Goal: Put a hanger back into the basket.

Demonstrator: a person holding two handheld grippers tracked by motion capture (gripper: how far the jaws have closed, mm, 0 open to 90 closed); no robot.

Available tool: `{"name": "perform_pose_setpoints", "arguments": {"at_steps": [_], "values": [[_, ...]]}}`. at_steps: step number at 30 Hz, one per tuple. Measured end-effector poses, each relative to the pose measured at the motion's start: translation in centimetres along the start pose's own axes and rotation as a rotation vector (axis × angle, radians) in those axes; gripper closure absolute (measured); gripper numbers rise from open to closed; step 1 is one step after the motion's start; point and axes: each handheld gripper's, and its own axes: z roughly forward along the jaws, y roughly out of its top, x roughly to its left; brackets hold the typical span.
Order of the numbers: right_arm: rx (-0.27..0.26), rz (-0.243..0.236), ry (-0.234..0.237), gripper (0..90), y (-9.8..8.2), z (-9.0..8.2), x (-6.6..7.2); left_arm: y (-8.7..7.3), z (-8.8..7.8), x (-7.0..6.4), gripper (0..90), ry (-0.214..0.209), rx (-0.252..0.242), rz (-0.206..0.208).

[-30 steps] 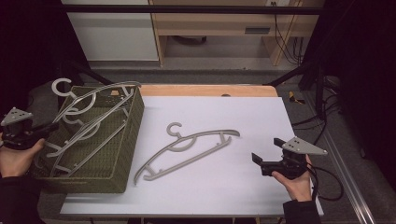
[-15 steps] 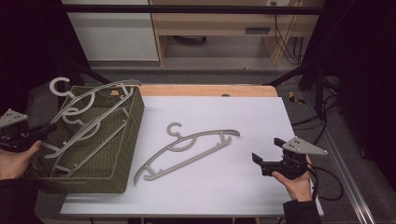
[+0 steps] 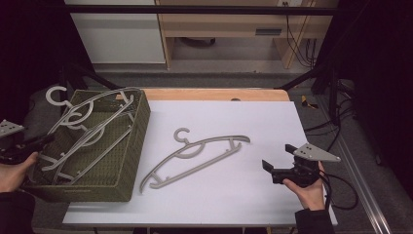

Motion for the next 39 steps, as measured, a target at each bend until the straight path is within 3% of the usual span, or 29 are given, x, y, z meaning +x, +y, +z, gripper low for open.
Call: {"name": "perform_pose_setpoints", "arguments": {"at_steps": [4, 13, 17, 20, 22, 27, 30, 31, 34, 37, 39], "values": [[-0.001, -0.001, 0.001, 1.8, 0.0, 0.0, 0.0, -0.5, 0.5, 0.1, 81.9, 0.007, 0.015, -0.012], [-0.003, 0.002, 0.0, 1.8, 0.0, -0.1, 0.0, -0.4, 0.4, -0.3, 81.9, 0.035, 0.038, 0.014], [-0.004, 0.003, 0.002, 1.8, 0.0, -0.1, 0.0, -0.5, 0.9, -1.0, 81.9, 0.078, 0.109, 0.079], [-0.001, -0.001, 0.0, 1.8, 0.0, -0.1, 0.0, -0.3, 1.3, -1.6, 81.9, 0.067, 0.107, 0.081], [-0.002, 0.001, 0.001, 1.8, 0.0, -0.1, 0.0, -0.2, 1.4, -1.7, 81.9, 0.044, 0.092, 0.041], [-0.002, 0.0, 0.001, 1.8, 0.0, -0.1, 0.0, -0.1, 2.3, -2.6, 81.8, 0.069, 0.122, 0.077], [-0.004, 0.002, 0.001, 1.8, 0.0, -0.1, 0.0, -0.2, 2.3, -2.5, 81.6, 0.066, 0.134, 0.07], [-0.004, 0.002, 0.001, 1.8, 0.0, -0.1, 0.0, -0.1, 2.3, -2.4, 81.5, 0.066, 0.154, 0.065], [-0.002, 0.0, 0.002, 1.8, 0.0, -0.1, 0.0, 0.1, 3.0, -2.8, 80.1, 0.078, 0.247, 0.102], [-0.003, 0.0, 0.002, 1.8, 0.0, -0.1, 0.0, 0.2, 3.2, -3.2, 78.7, 0.098, 0.269, 0.132], [-0.005, 0.003, 0.004, 1.8, 0.0, -0.1, 0.0, 0.3, 3.0, -3.1, 78.7, 0.088, 0.244, 0.101]]}}
